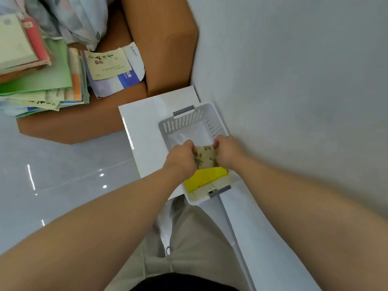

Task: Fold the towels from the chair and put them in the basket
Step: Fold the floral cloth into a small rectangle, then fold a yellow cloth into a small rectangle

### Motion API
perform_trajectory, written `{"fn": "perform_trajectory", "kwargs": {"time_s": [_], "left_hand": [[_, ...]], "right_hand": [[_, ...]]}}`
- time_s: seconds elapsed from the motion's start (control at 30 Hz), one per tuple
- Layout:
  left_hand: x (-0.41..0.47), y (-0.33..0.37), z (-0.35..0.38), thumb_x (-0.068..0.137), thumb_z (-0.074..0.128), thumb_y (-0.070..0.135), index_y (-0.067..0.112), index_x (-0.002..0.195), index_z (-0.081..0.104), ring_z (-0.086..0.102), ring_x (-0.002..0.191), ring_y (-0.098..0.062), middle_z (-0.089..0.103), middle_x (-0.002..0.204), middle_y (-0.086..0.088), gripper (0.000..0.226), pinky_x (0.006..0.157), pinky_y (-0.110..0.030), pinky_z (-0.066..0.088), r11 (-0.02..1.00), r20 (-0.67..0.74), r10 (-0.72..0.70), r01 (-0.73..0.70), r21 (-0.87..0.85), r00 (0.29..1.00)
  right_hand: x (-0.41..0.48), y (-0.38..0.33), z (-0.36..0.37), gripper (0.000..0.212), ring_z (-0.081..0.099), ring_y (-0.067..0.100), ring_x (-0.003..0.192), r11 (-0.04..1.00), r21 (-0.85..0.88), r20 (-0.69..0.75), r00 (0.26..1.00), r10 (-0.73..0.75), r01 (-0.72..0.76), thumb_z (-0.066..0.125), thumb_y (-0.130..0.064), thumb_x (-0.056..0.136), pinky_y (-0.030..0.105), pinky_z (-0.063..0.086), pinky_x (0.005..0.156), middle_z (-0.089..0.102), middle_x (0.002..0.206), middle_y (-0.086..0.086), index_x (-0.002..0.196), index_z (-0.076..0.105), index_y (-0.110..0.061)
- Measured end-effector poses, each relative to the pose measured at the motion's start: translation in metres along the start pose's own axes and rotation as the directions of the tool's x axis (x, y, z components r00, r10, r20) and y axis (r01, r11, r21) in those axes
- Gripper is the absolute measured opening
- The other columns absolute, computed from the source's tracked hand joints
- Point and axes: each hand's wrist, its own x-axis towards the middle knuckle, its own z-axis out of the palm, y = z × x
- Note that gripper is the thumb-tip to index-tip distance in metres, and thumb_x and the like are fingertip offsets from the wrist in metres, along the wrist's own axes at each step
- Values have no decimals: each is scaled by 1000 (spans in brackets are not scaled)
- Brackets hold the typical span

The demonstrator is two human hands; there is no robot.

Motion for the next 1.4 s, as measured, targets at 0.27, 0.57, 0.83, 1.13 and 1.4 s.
{"fn": "perform_trajectory", "kwargs": {"time_s": [0.27, 0.57, 0.83, 1.13, 1.4], "left_hand": [[108, -23, 51, 90, 56, 3, 5, 131, 43, 53, 115, -38, 40, 132, -19, 43, 79, -41, 44, 960, 79, -166, 142, 242, 983], [160, -48, 97, 91, 57, 14, 4, 133, 44, 50, 124, -37, 39, 137, -19, 45, 100, -46, 46, 929, 138, -340, 309, 206, 930], [166, -51, 106, 97, 51, 18, 5, 136, 45, 52, 125, -35, 45, 137, -16, 42, 98, -45, 47, 850, 155, -285, 175, 497, 946], [158, -48, 108, 99, 45, 21, 17, 124, 60, 56, 114, -27, 58, 123, -7, 29, 94, -37, 47, 430, 367, -2, -331, 840, 930], [123, -30, 69, 92, 57, 19, 18, 116, 59, 55, 115, -28, 58, 120, -4, 24, 100, -39, 42, 474, 494, -65, -408, 780, 867]], "right_hand": [[93, 9, 85, 32, 52, 34, 102, 994, -109, 0, 1000, -22, 22, 52, -3, 91, 36, 45, 84, 40, 132, 20, 122, 48, -8], [125, 30, 117, 37, 57, 36, 103, 941, -311, 84, 990, -114, 135, 50, 6, 89, 48, 51, 91, 39, 134, 13, 123, 50, -7], [117, 33, 107, 30, 45, 37, 123, 890, -394, 28, 971, -236, 228, 49, -3, 94, 45, 46, 93, 35, 144, 16, 124, 53, -4], [113, 27, 109, 32, 54, 34, 113, 849, -452, 88, 961, -263, 274, 49, -2, 92, 42, 45, 87, 55, 123, 15, 123, 53, -7], [96, 14, 93, 31, 63, 36, 107, 930, -342, 202, 977, -66, 133, 49, 1, 89, 39, 51, 81, 63, 119, 17, 117, 60, -6]]}}
